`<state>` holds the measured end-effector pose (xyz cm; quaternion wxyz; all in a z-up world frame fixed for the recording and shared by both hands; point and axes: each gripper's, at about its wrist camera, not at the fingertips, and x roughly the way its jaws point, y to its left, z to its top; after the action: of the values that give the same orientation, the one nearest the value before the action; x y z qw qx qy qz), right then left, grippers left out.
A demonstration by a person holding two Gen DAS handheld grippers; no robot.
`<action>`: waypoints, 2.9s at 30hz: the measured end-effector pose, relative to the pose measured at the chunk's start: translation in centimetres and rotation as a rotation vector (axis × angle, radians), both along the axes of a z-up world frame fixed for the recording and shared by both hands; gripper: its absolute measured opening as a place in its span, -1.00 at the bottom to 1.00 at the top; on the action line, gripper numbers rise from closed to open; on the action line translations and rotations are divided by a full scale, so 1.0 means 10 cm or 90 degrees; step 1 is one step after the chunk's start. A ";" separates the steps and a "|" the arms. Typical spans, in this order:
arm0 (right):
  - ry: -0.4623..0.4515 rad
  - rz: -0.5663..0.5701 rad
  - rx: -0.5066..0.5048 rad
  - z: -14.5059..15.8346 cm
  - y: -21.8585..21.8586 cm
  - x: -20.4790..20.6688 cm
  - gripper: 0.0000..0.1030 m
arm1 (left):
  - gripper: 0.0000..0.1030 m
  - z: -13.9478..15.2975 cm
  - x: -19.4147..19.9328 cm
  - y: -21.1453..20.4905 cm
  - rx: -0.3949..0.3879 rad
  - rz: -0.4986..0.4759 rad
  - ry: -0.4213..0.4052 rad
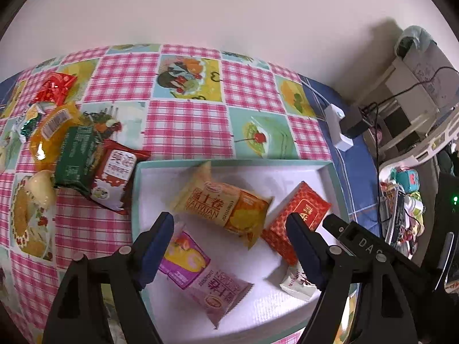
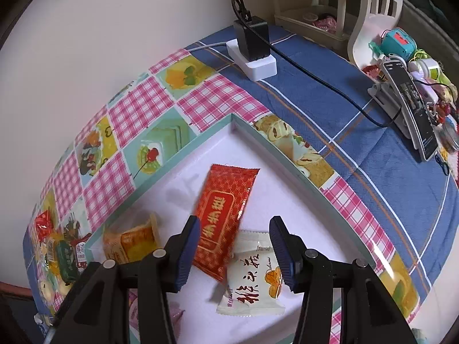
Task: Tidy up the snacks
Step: 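Carry both packs into the white tray and open both tools, then move both tools back toward the remaining snacks, then grasp the jelly cup with left tool while right tool grasps green biscuit pack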
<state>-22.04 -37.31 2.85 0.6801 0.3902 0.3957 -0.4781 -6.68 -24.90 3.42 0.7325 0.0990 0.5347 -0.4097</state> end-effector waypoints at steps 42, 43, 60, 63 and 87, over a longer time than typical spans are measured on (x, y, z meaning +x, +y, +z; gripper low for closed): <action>0.026 0.201 -0.046 -0.04 0.51 1.10 1.00 | 0.97 -0.01 1.35 1.01 0.173 0.330 -0.102; 0.023 0.208 -0.051 -0.03 0.54 1.14 1.00 | 0.97 -0.02 1.41 1.07 0.173 0.340 -0.097; -0.015 0.371 -0.095 -0.02 1.33 1.96 0.86 | 0.97 -0.13 2.05 2.12 0.149 0.479 0.002; -0.019 0.393 -0.098 -0.03 1.42 2.11 0.75 | 0.97 -0.16 2.06 2.11 0.137 0.471 0.015; 0.019 0.474 -0.085 -0.47 1.62 2.70 -0.09 | 0.98 -0.66 2.10 1.82 0.072 0.430 0.121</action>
<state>4.98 -21.15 -1.81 0.8254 0.1676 0.4885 -0.2282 14.34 -6.69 -3.15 0.7667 -0.0813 0.6250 -0.1217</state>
